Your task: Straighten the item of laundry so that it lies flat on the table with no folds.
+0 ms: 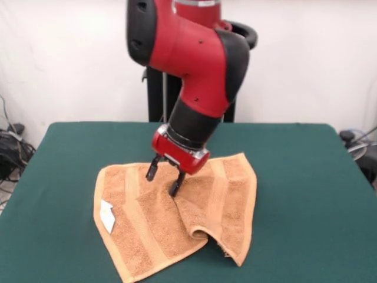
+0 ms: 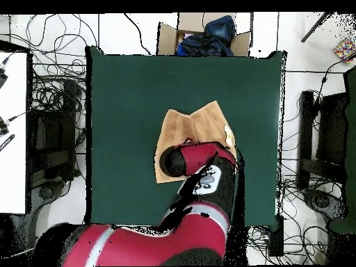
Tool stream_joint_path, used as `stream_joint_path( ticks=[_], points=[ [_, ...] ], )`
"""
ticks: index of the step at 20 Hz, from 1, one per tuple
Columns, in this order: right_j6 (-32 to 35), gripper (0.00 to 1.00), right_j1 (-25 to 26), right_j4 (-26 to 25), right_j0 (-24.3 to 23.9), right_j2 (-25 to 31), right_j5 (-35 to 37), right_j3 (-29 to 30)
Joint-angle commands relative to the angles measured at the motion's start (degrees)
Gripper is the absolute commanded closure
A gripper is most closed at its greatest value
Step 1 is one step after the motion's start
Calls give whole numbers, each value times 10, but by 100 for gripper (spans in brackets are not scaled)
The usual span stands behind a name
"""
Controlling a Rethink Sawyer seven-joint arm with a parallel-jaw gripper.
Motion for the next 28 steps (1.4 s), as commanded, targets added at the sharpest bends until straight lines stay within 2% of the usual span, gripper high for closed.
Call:
stream_joint_path(
  ticks=[1,4,12,15,23,28],
  points=[
    [-122,0,-90,24,-79,171,113,33],
    [-136,0,-111,32,-114,228,128,42],
    [-143,0,-117,28,-177,329,157,63],
    [-132,0,-104,18,-178,336,180,71],
    [-103,0,-78,-15,-160,333,186,101],
    [-76,0,-84,-28,-138,312,177,116]
  ],
)
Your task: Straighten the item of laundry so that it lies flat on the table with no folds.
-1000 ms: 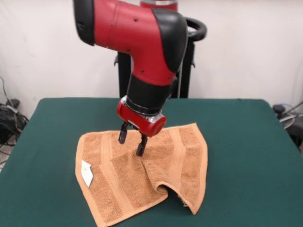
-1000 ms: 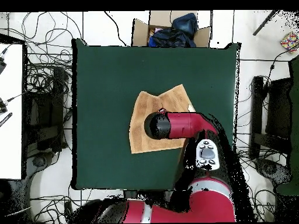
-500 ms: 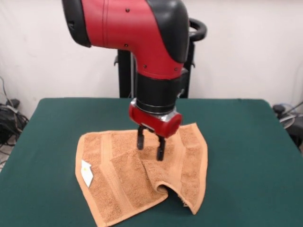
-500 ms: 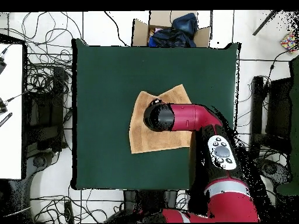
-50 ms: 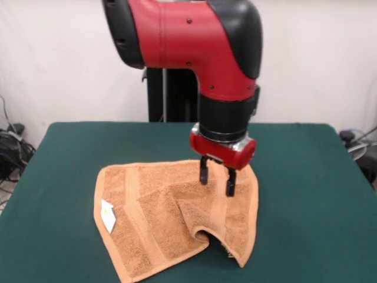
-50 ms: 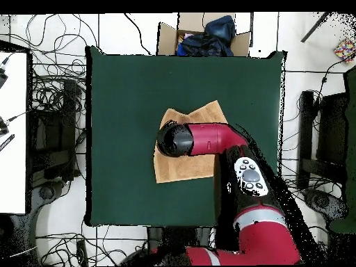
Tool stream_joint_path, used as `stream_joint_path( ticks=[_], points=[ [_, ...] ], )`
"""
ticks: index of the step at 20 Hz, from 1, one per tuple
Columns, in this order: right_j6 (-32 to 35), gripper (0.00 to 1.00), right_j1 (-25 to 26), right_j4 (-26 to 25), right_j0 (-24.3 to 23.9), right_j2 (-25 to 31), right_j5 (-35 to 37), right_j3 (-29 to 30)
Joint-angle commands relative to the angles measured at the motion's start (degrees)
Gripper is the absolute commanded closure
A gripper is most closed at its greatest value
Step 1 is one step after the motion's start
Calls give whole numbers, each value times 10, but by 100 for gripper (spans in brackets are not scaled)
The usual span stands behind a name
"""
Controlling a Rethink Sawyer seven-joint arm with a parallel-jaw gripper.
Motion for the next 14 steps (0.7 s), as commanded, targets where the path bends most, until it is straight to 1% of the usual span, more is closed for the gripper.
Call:
stream_joint_path(
  ticks=[1,6,8,11,14],
  points=[
    [-65,0,23,-38,31,35,44,72],
    [-45,0,14,-43,38,23,21,96],
    [-43,0,15,-49,42,18,19,97],
    [-55,0,25,-59,44,17,27,81],
    [-26,0,31,-72,69,-8,23,72]
  ],
)
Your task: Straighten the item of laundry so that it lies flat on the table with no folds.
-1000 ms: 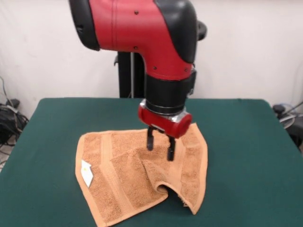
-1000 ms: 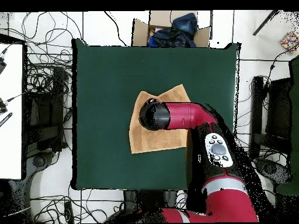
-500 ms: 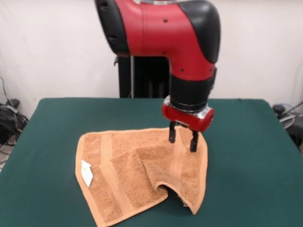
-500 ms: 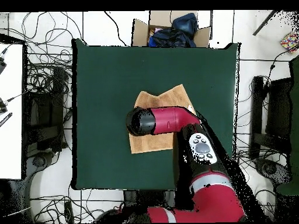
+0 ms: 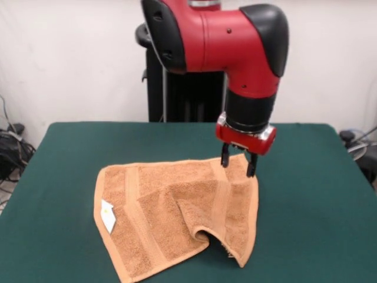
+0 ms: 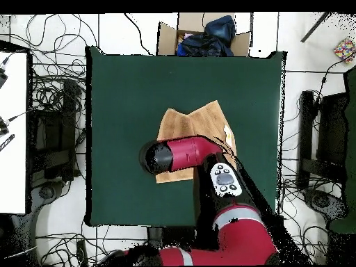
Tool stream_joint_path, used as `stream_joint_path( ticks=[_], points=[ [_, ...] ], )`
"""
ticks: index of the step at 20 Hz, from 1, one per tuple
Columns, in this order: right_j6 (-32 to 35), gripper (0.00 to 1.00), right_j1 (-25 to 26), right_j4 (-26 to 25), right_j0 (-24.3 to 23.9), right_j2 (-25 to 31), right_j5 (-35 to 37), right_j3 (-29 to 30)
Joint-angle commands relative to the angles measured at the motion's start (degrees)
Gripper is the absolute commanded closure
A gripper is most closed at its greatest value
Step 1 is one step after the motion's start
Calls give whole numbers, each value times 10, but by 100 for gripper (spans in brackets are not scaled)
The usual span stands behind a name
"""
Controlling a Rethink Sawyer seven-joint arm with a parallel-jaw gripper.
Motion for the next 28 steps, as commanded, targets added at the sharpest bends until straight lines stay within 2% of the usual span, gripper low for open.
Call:
stream_joint_path(
  ticks=[1,4,12,16,19,23,25,28],
  points=[
    [-11,0,33,-46,43,-19,21,10],
    [37,0,48,-63,82,-62,4,-8],
    [57,0,98,-69,111,-98,-44,-31],
    [115,0,114,-77,161,-157,-75,-47],
    [122,0,120,-62,174,-174,-95,-48],
    [169,0,142,-29,226,-229,-124,-61],
    [154,0,151,-15,221,-229,-145,-64],
    [117,0,209,0,182,-193,-218,-85]
  ],
)
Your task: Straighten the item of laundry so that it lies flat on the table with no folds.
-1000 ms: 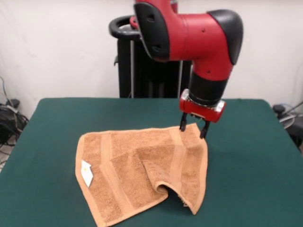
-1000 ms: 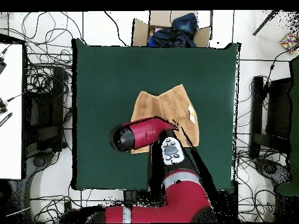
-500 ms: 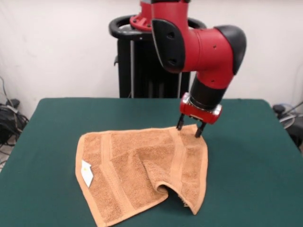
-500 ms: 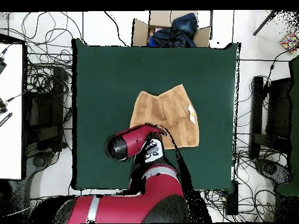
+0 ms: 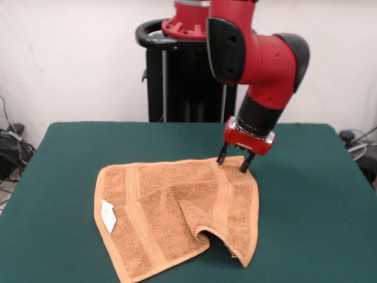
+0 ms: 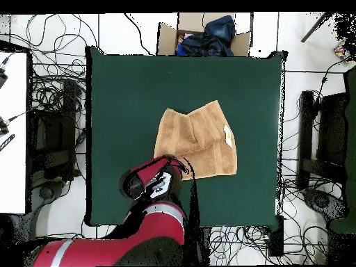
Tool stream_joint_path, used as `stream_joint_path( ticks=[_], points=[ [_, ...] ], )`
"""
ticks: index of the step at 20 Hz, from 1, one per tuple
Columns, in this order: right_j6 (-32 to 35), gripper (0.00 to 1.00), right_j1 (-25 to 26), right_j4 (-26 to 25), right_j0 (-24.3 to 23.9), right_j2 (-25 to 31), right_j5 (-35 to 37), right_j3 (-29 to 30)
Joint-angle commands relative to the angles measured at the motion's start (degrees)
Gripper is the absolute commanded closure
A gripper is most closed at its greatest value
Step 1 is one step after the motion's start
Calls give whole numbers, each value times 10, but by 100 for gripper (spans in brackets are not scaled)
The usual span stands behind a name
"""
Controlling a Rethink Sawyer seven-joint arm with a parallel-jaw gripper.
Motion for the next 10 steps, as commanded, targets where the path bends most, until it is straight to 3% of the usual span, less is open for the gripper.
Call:
stream_joint_path(
  ticks=[1,5,10],
  points=[
    [102,0,121,39,-49,14,-130,-77],
    [68,0,134,46,-82,57,-138,-76],
    [-9,0,151,113,-222,214,-39,-6]
  ],
)
